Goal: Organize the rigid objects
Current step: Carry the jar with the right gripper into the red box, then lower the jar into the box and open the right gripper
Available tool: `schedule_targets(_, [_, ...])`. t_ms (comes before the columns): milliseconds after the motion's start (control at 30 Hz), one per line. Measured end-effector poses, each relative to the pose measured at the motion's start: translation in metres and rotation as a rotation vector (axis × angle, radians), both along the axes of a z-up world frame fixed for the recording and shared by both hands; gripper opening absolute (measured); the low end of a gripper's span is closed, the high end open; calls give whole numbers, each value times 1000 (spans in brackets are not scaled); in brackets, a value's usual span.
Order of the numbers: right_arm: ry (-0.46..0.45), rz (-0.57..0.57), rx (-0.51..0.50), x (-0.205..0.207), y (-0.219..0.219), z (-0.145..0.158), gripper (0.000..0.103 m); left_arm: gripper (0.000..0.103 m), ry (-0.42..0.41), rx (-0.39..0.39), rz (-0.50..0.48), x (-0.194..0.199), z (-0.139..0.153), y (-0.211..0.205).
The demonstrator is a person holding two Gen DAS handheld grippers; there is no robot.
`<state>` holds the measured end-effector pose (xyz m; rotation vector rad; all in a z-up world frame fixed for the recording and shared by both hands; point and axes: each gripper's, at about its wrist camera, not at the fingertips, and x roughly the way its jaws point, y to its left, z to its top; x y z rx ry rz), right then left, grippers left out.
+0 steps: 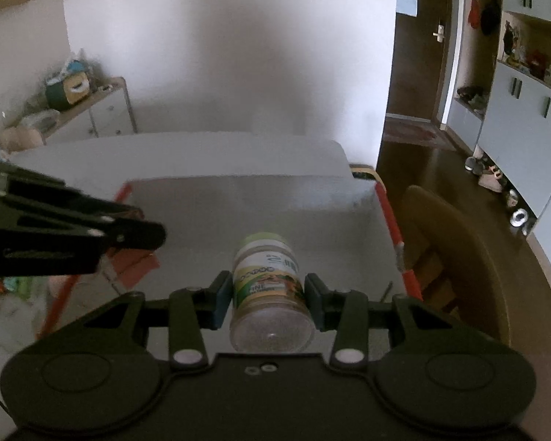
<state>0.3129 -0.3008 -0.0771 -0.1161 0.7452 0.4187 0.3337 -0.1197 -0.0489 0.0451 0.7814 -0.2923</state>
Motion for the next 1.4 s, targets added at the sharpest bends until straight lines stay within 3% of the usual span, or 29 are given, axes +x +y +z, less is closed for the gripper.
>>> schedule_targets(400, [89,39,-103,29,8,-37,42,23,147,64,14,71,-52,-42])
schedule_targets(800, [187,69,-166,33,18,-48,42,23,319,94,23,99,-89,-49])
schedule_targets(1067, [285,73,-203,27,23,-56,41,24,364,77,18,99,-91,-46])
schedule_targets(1200, [291,70,-187,30,19,-52,41,24,426,64,31,107,-100,-44])
schedule_targets(1400, [277,64,-143,30,4,-43,49,24,429,68,53,103,-95,-43])
